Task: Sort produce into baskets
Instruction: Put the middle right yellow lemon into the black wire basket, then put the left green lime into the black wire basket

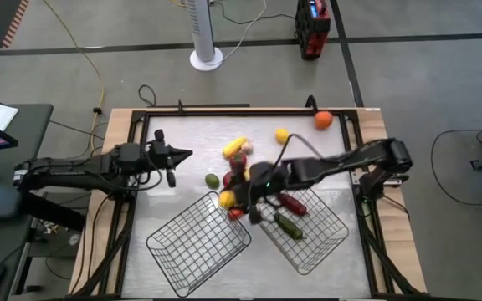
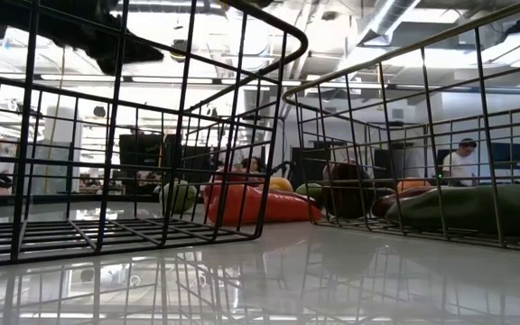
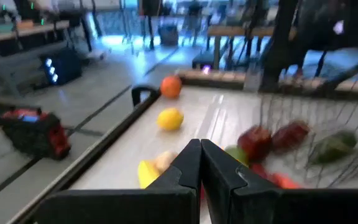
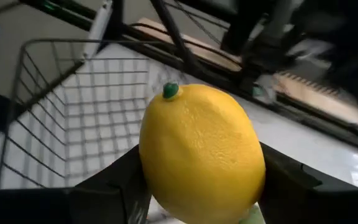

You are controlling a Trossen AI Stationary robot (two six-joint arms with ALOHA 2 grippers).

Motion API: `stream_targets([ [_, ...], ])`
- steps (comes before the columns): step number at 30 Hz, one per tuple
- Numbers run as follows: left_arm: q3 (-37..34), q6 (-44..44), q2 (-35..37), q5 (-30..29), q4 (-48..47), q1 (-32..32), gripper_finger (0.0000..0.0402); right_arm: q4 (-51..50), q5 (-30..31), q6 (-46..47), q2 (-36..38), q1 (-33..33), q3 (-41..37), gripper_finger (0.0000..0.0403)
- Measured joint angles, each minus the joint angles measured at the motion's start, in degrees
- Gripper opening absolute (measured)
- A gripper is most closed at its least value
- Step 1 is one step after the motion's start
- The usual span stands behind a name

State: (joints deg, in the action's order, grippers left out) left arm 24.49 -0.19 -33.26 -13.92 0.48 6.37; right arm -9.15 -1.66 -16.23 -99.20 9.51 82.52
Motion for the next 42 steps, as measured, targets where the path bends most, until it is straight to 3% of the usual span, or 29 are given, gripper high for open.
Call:
stream_targets([
  [6,0.04,-2.82,3.74,1.18,-2.31,-0.02,0.0,4.67,0.0,7.84,-6.82,2.92,-0.02,0.0254],
  [12,0.03,-3.99,3.57,1.63,-2.87,-0.02,0.0,3.88,-0.36,15.6,-8.93,2.78,0.0,0.0262],
  [24,0.02,-5.04,2.89,3.14,-3.01,-0.02,0.0,0.5,-5.89,18.73,-8.76,1.89,1.75,0.0343],
  [27,0.02,-5.04,2.91,3.14,-3.05,-0.04,0.0,-5.65,-5.34,16.2,-8.49,1.21,4.33,0.0355],
  [34,0.02,-5.63,2.81,3.12,-3.89,-0.04,0.0,-30.77,2.96,11.01,-4.26,-4.52,12.05,0.0345],
  [38,-0.04,-7.03,1.44,3.04,-4.01,-0.04,0.0,-40.15,9.86,10.41,1.39,-10.68,7.88,0.033],
  [42,-0.07,-7.1,-2.72,0.82,-1.97,-0.04,0.0,-37.01,10.59,12.0,11.38,-18.28,-3.06,0.0321],
])
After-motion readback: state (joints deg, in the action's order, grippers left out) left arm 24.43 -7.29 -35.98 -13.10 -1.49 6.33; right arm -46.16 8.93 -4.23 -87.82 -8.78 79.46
